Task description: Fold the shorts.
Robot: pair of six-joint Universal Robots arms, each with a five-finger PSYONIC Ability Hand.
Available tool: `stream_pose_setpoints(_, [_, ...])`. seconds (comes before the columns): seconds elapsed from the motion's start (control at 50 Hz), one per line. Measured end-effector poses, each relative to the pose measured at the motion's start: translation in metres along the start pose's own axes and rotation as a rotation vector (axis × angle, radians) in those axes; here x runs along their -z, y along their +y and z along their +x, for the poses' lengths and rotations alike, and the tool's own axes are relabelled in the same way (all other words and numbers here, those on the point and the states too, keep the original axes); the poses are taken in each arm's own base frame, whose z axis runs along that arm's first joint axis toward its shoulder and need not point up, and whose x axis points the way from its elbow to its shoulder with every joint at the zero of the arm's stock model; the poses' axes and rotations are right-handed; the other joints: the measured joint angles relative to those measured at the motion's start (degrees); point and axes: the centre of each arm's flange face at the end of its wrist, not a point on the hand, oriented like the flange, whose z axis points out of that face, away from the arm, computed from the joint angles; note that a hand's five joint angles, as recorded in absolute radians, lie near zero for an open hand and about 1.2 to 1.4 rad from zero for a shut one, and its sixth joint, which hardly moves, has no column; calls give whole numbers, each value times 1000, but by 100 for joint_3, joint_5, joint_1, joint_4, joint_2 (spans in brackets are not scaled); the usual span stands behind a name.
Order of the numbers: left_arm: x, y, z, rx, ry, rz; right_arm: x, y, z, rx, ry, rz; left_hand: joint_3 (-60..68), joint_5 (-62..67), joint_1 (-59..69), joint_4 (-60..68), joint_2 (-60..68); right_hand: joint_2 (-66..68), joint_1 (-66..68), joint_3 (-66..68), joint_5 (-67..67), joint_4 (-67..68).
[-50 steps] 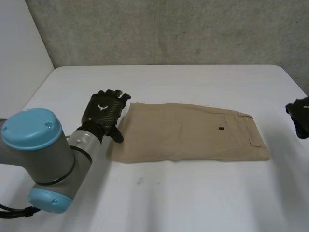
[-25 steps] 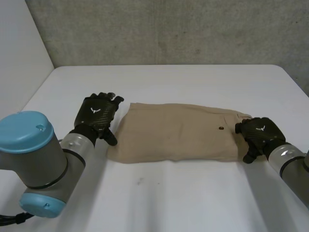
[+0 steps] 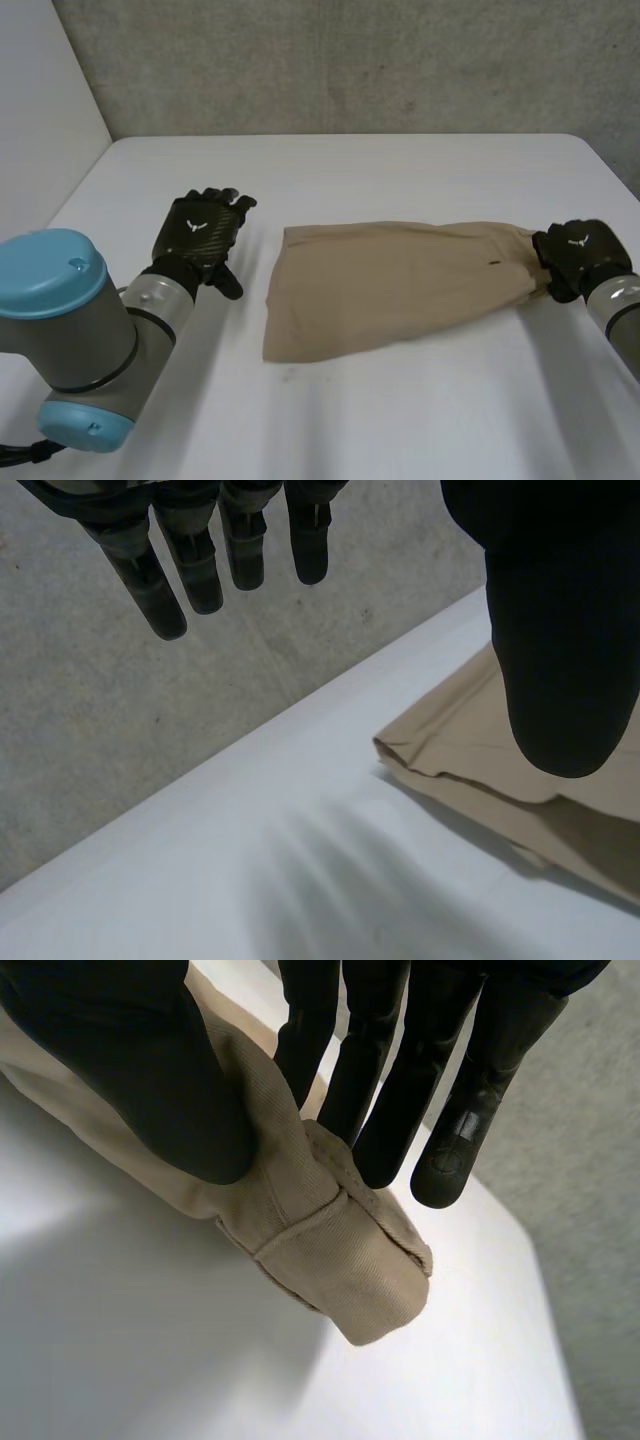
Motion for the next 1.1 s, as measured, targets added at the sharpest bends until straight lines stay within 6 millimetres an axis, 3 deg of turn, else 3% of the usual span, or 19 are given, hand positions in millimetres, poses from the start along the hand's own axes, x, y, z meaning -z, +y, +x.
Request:
stream_pose_setpoints(0.14, [2, -4, -1, -1, -4, 11, 1, -27, 9, 209, 39, 10, 0, 0, 0, 0, 0, 0, 107, 0, 0, 1])
stream_pose_setpoints(0.2, [3, -5, -2, -1, -5, 12, 4, -46, -7, 273, 11, 63, 0, 0, 0, 0, 0, 1, 179, 16, 22, 14])
stream_pose_setpoints(0.26, [4, -5, -2, -1, -6, 13, 16, -83, -55, 374, -87, 196, 0, 0, 0, -16, 0, 1, 223, 58, 157, 18])
stream_pose_setpoints(0.3, [4, -5, -2, -1, -7, 14, 24, -94, -76, 410, -133, 246, 0, 0, 0, -16, 0, 1, 223, 98, 187, 18])
stream_pose_setpoints(0.32, [4, -5, -2, -1, -8, 14, 35, -106, -107, 461, -206, 319, 0, 0, 0, -16, 0, 1, 223, 153, 220, 18])
stream_pose_setpoints(0.34, [4, -6, -2, -2, -9, 15, 40, -110, -119, 479, -234, 344, 0, 0, 0, -16, 0, 1, 223, 166, 220, 19])
stream_pose_setpoints(0.36, [4, -6, -3, -1, -11, 15, 55, -116, -151, 528, -323, 416, 0, 0, 0, -16, 0, 1, 223, 175, 220, 42])
stream_pose_setpoints(0.42, [4, -6, -4, -1, -18, 15, 80, -117, -195, 593, -456, 515, 0, 0, 0, -16, 0, -15, 221, 149, 208, 20])
stream_pose_setpoints(0.48, [3, -6, -6, -1, -30, 16, 95, -113, -218, 624, -551, 570, 0, 0, 0, -16, 0, -567, -68, -541, -294, -648])
stream_pose_setpoints(0.52, [1, -7, -9, 0, -49, 16, 110, -105, -239, 644, -655, 620, 0, 0, 0, -16, 0, -1981, -1153, -1938, -1598, -2055])
stream_pose_setpoints(0.56, [1, -7, -11, 0, -58, 17, 113, -103, -243, 645, -680, 631, 0, 0, 0, -16, 0, -2279, -1400, -2271, -1849, -2360])
stream_pose_setpoints(0.6, [-1, -9, -14, 1, -71, 22, 117, -103, -245, 628, -704, 639, 0, 0, 0, -16, 0, -3662, -2569, -3683, -3242, -3731])
stream_pose_setpoints(0.68, [-3, -13, -18, 2, -84, 36, 115, -114, -234, 539, -677, 612, 0, 0, 0, -16, 0, -5139, -3855, -5247, -4912, -5313])
stream_pose_setpoints(0.76, [-7, -21, -19, 4, -89, 63, 105, -132, -209, 349, -618, 557, 0, 0, 0, -16, 0, -5333, -4008, -5490, -5014, -5458])
stream_pose_setpoints(0.84, [-12, -32, -15, 19, -81, 100, 88, -159, -164, 6, -540, 496, 0, 0, 0, -16, 0, -5333, -4008, -5489, -5015, -5458])
stream_pose_setpoints(0.9, [-13, -41, -6, 53, -54, 119, 74, -165, -140, -185, -513, 451, 0, 0, 0, -16, 0, -5333, -4008, -5490, -5015, -5458])
stream_pose_setpoints(0.94, [-13, -41, -6, 53, -54, 119, 74, -165, -140, -185, -513, 451, 0, 0, 0, -16, 0, -5333, -4008, -5490, -5015, -5458])
stream_pose_setpoints(1.0, [-12, -43, 12, 113, -12, 94, 53, -159, -129, -304, -508, 359, 0, 0, 0, -16, 0, -5333, -4008, -5490, -5015, -5458])
stream_pose_setpoints(1.1, [-7, -28, 34, 171, -7, -45, 29, -138, -140, -309, -536, 218, 0, 0, 0, -16, 0, -5333, -4008, -5490, -5015, -5458])
